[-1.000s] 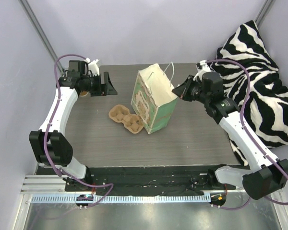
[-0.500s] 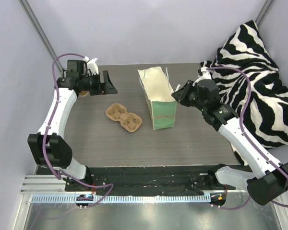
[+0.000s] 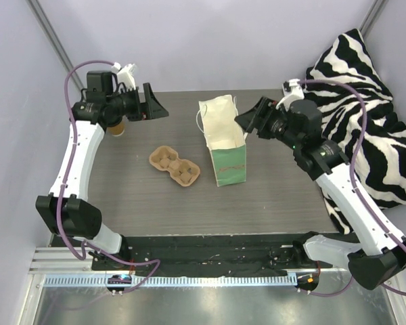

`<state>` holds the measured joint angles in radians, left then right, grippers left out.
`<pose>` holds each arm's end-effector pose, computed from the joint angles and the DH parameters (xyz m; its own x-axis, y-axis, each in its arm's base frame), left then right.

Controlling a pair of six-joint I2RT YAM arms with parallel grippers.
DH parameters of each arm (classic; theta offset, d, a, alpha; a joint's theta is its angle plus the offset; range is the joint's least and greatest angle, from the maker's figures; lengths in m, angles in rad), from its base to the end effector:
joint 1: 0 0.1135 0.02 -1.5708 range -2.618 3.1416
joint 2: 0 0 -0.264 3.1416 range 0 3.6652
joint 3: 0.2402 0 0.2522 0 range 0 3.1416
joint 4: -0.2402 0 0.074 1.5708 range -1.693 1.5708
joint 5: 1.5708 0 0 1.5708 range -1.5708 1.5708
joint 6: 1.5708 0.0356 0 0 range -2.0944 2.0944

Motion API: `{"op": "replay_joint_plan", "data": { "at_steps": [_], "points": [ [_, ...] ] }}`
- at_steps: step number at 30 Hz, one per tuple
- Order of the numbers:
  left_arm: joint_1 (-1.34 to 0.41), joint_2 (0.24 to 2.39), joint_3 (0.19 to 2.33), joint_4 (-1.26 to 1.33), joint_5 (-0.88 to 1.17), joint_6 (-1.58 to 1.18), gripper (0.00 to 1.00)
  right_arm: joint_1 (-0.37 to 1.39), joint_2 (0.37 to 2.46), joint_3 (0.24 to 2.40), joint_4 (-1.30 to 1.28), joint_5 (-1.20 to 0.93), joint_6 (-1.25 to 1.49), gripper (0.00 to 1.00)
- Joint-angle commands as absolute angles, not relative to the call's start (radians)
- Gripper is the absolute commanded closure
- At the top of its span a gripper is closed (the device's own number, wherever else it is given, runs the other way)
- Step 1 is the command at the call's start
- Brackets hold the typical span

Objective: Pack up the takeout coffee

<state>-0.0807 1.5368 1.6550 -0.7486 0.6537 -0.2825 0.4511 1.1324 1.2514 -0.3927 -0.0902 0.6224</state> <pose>0.3270 -0.0482 0.4055 -0.7186 -0.1639 -0.6758 0.3679 0.7351 -0.5694 0.2231 0.1116 0.4116 -0.4963 0.4048 -0.7680 -0.2744 0.7662 0.5811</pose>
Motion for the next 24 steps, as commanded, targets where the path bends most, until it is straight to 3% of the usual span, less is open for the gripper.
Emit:
{"op": "replay_joint_plan", "data": {
  "at_steps": [1, 7, 11, 18, 22, 24],
  "points": [
    [-0.126, 1.502, 1.787, -0.712, 0.704, -0.324, 0.17, 0.457, 1.160, 1.396, -0.379, -0.072, 0.480, 0.28],
    [-0.245, 1.561, 1.901, -0.745, 0.649, -0.301, 0.17, 0.457, 1.249, 1.515, -0.376, -0.101, 0.431, 0.29],
    [-0.320, 1.600, 1.945, -0.770, 0.598, -0.252, 0.17, 0.457, 1.311, 1.558, -0.390, -0.109, 0.414, 0.42],
    [-0.397, 1.681, 2.020, -0.818, 0.540, -0.215, 0.23, 0.457, 1.368, 1.601, -0.399, -0.135, 0.411, 0.49],
    [-0.420, 1.704, 2.019, -0.828, 0.538, -0.209, 0.31, 0.454, 1.376, 1.606, -0.403, -0.134, 0.411, 0.65],
    [-0.420, 1.701, 2.006, -0.830, 0.534, -0.206, 0.34, 0.451, 1.371, 1.606, -0.413, -0.135, 0.413, 0.69]
  ]
}}
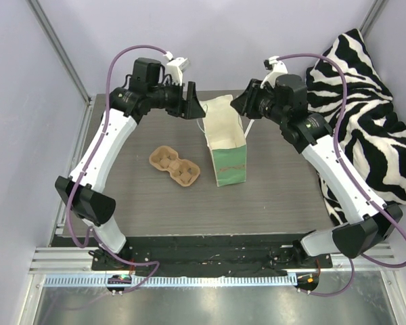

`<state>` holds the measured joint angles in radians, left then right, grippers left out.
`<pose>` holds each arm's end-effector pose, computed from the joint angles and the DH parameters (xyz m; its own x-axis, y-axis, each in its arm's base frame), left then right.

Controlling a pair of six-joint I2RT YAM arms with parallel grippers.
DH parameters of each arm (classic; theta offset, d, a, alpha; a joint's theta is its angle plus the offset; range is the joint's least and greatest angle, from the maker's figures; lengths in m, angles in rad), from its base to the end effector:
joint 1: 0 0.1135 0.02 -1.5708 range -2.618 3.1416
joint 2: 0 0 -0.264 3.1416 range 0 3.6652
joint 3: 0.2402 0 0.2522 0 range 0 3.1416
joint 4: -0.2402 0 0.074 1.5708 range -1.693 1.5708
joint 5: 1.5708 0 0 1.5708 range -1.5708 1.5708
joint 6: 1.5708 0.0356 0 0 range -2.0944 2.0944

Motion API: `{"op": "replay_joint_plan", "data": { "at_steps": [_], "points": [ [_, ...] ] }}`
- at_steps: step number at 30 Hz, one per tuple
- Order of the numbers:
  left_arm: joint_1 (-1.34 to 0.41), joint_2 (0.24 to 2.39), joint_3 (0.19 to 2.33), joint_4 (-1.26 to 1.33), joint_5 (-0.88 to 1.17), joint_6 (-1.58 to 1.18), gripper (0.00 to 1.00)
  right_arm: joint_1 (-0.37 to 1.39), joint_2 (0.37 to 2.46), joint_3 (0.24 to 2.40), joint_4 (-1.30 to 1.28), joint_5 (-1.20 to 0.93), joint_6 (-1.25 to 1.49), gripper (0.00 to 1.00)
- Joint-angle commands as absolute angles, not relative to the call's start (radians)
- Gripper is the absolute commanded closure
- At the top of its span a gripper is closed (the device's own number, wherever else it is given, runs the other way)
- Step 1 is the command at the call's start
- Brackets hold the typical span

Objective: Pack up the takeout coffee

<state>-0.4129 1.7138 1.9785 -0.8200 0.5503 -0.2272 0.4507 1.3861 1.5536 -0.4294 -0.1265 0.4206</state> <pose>0.3287 -0.1643 0.4418 -0.6392 0.0704 -0.7658 0.6210 0.6346 -0.4600 0.2759 0.1385 0.4447 -0.4340 0.2400 -0.8684 -0.3994 0.8127 0.4242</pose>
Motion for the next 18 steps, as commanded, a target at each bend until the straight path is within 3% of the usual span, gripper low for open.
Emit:
{"op": "replay_joint_plan", "data": {
  "at_steps": [1, 7, 12, 18],
  "points": [
    [-0.422, 1.700, 2.003, -0.831, 0.526, -0.203, 0.39, 0.448, 1.368, 1.606, -0.416, -0.135, 0.411, 0.72],
    [-0.413, 1.686, 1.988, -0.873, 0.480, -0.152, 0.68, 0.405, 1.351, 1.601, -0.439, -0.121, 0.400, 0.82],
    [-0.370, 1.646, 1.915, -0.858, 0.483, -0.160, 0.79, 0.330, 1.341, 1.574, -0.465, -0.149, 0.394, 0.84],
    [-0.327, 1.652, 1.839, -0.833, 0.518, -0.193, 0.91, 0.288, 1.351, 1.516, -0.479, -0.218, 0.379, 0.99]
  ]
}}
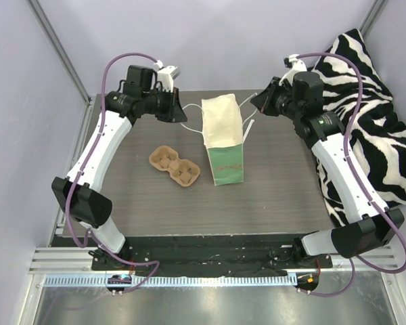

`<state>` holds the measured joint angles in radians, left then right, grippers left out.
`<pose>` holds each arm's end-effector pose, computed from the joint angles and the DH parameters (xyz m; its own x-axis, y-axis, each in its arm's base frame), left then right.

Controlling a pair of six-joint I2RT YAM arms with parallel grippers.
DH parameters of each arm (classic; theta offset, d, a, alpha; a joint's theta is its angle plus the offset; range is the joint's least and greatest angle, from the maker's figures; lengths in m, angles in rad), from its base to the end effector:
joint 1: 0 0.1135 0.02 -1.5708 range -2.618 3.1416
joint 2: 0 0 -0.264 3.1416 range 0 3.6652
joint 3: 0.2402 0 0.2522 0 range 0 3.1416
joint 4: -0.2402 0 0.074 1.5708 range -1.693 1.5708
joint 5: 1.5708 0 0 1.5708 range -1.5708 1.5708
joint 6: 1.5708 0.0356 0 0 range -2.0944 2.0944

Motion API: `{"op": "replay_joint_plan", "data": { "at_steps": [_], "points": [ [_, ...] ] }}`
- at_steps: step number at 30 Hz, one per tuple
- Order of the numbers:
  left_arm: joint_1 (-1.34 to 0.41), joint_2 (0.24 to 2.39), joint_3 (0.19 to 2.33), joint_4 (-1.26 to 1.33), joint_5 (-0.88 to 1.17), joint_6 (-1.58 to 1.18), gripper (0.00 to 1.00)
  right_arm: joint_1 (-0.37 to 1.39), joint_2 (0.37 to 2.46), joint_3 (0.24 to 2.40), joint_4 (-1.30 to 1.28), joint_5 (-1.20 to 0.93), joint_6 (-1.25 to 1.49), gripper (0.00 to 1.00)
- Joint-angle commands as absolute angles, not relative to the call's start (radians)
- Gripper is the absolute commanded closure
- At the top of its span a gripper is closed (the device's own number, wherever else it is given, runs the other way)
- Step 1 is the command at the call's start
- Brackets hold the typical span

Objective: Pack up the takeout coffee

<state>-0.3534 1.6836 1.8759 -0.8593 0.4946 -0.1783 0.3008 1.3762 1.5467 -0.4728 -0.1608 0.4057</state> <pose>0.3333 -0.1410 0.4164 -0.6873 0.0872 -0.7211 0.5412 0.7236 -0.4283 0.2890 0.0956 0.4407 -0.4343 0.2732 -0.8583 -0.2906 0.8595 0.4206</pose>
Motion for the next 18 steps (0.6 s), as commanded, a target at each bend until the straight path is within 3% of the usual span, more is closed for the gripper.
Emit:
{"op": "replay_joint_plan", "data": {
  "at_steps": [1, 18],
  "points": [
    [-0.327, 1.658, 1.833, -0.833, 0.531, -0.190, 0.92, 0.284, 1.356, 1.508, -0.480, -0.222, 0.376, 0.99],
    [-0.328, 1.739, 1.718, -0.709, 0.592, -0.264, 0.94, 0.252, 1.419, 1.384, -0.495, -0.238, 0.330, 0.99]
  ]
}}
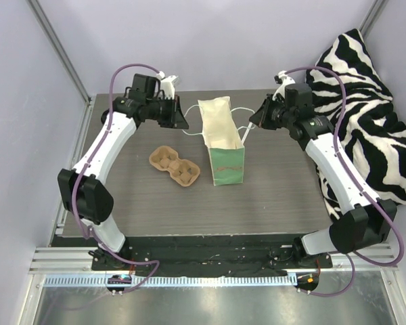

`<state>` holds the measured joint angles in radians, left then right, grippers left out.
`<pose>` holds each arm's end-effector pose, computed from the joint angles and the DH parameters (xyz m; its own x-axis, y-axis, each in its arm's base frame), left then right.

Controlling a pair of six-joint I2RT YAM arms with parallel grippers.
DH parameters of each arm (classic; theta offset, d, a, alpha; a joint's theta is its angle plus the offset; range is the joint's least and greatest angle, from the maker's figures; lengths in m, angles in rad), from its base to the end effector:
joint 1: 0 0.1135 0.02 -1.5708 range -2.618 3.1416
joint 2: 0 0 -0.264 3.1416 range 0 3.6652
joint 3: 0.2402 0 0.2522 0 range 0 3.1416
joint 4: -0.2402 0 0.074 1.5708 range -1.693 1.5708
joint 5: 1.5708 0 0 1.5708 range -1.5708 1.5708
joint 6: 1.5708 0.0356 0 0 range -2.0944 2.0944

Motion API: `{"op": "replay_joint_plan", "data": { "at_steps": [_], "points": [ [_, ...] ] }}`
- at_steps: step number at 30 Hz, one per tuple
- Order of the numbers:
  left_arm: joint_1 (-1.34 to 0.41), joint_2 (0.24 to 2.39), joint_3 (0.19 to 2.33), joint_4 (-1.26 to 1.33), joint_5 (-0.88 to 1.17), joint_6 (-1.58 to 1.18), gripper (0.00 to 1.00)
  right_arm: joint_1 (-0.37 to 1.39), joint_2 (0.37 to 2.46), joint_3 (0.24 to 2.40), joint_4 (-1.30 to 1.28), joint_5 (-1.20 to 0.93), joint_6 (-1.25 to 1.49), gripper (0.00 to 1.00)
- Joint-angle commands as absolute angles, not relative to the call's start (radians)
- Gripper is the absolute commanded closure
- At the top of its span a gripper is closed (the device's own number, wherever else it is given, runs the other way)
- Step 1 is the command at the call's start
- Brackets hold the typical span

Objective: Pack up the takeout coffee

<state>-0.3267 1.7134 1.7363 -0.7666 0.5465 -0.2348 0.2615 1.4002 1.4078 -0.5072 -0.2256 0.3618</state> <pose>0.3520 -0.1388 0.3697 -0.7717 0.0516 -0.6339 0.4698 0.7181 -0.5134 0.3023 0.0892 0.3835 -0.5891 0.1995 -0.7830 -0.2492 0.8769 0.4109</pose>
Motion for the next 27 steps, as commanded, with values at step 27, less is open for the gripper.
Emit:
{"op": "replay_joint_plan", "data": {
  "at_steps": [27],
  "points": [
    [-0.407, 1.904, 1.721, -0.649, 0.706, -0.385, 0.92, 0.242, 1.479, 1.322, -0.477, -0.307, 0.371, 0.99]
  ]
}}
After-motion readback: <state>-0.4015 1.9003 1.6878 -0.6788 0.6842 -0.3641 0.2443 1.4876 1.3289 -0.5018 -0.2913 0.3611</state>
